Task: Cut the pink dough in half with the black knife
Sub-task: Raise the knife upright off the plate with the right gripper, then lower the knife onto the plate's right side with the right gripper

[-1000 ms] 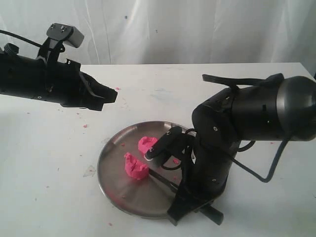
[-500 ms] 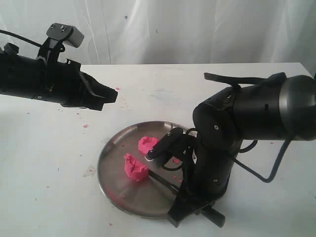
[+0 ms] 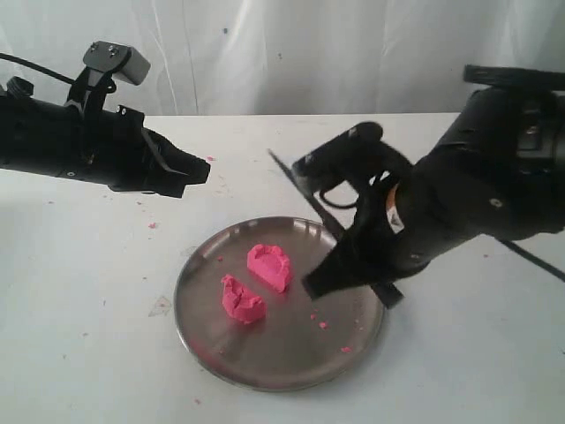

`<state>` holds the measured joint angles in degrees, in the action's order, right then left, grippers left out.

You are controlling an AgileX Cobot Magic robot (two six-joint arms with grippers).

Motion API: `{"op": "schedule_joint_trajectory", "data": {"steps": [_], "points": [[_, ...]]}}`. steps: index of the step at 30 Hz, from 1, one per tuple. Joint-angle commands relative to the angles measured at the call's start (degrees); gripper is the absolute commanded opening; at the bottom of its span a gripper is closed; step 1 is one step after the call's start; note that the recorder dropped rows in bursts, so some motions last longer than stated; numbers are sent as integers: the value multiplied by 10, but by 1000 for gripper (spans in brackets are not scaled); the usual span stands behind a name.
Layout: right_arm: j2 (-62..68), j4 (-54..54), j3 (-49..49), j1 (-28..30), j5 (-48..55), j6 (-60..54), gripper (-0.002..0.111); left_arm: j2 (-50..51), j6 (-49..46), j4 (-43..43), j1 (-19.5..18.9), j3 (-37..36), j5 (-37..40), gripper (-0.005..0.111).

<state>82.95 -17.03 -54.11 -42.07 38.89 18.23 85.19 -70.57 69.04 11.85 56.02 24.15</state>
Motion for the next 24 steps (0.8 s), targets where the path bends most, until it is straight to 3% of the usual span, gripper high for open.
{"op": "schedule_joint_trajectory", "data": {"steps": [1,3,6,7,11,24], "points": [[-71,7,57,23,-173,169,0,-5,3,12,2,0,11,0],[-104,14,115,41,-255,273,0,-5,3,12,2,0,14,0],[-134,48,199,52,-332,333,0,-5,3,19,2,0,14,0],[-142,80,240,52,-402,356,0,-5,3,20,2,0,14,0],[-144,89,302,49,-529,465,0,-5,3,20,2,0,14,0],[-48,89,315,49,-574,476,0,26,3,24,2,0,25,0]]}}
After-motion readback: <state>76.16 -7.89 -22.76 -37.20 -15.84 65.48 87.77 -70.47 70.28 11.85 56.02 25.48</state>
